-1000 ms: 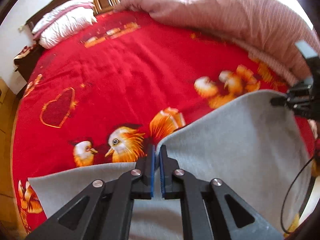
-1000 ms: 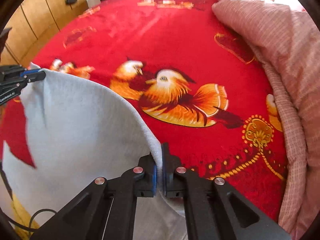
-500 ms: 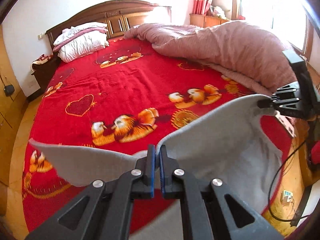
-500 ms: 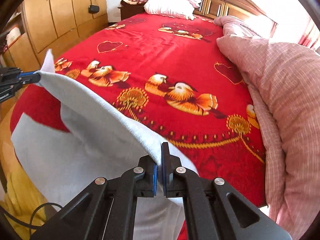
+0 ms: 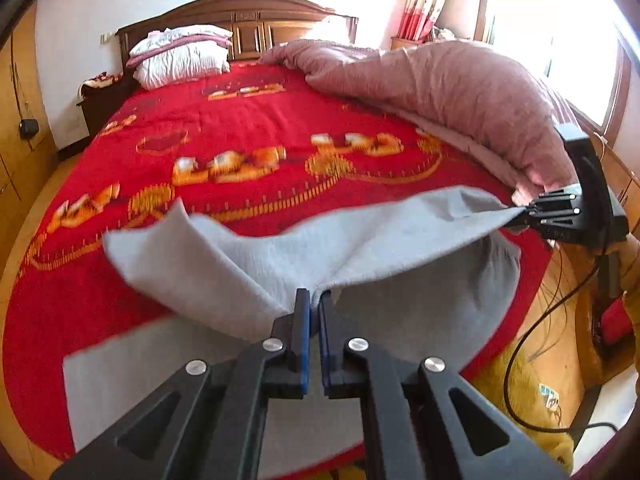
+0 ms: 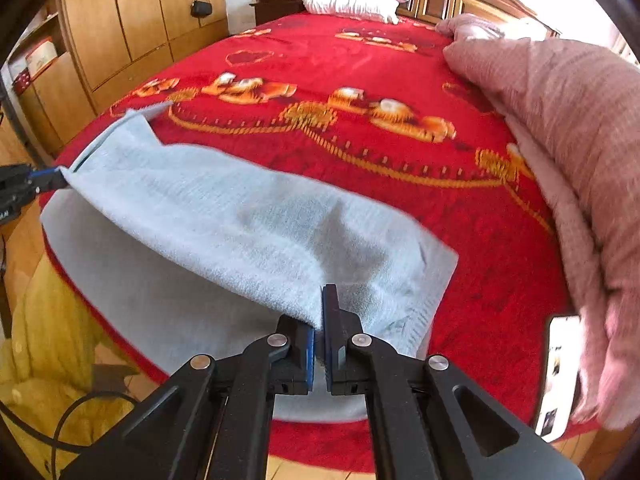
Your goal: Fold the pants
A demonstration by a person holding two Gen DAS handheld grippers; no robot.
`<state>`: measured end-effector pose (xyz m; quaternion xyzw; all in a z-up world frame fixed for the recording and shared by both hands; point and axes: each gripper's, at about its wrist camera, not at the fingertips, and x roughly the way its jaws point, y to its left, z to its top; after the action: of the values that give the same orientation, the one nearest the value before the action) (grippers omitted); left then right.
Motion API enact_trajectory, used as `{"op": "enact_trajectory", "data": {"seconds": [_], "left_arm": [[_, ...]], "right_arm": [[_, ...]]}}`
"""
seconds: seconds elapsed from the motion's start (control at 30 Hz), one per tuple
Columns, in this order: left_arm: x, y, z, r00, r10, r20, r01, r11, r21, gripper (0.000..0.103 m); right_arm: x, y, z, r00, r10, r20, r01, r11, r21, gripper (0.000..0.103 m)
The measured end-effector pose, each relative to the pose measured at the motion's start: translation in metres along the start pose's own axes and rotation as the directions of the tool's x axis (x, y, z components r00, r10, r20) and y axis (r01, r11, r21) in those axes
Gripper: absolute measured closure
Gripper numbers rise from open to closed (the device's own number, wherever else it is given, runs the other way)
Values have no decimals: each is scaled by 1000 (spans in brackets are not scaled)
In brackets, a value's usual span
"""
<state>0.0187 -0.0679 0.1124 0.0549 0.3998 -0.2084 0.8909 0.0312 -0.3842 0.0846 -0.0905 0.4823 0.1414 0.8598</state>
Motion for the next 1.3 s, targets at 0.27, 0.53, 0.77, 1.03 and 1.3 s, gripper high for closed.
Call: {"op": "enact_trajectory", "data": {"seconds": [0.27, 0.53, 0.77, 1.03, 1.3], "left_arm": [[8, -1, -54, 998, -59, -32, 55, 991, -119, 99], [22, -4, -76, 994, -46, -101, 32, 991, -131, 97], [14, -1, -90, 989, -76, -123, 53, 982, -182, 77], [-4, 13, -87, 993, -79, -88, 55, 968, -246, 63], [8, 27, -76, 993, -47, -105, 10, 944, -330, 54]], "right_arm": [[22, 13, -35, 998, -12, -63, 13, 1000, 6, 98], [36, 8, -53, 998, 12, -60, -6, 994, 105, 91], [20, 0, -72, 998, 63, -25, -57, 978, 200, 77], [-13, -17, -85, 999, 38, 11, -40, 953, 300, 63], [0, -58, -87, 997, 74, 5, -67, 862, 502, 63]]}}
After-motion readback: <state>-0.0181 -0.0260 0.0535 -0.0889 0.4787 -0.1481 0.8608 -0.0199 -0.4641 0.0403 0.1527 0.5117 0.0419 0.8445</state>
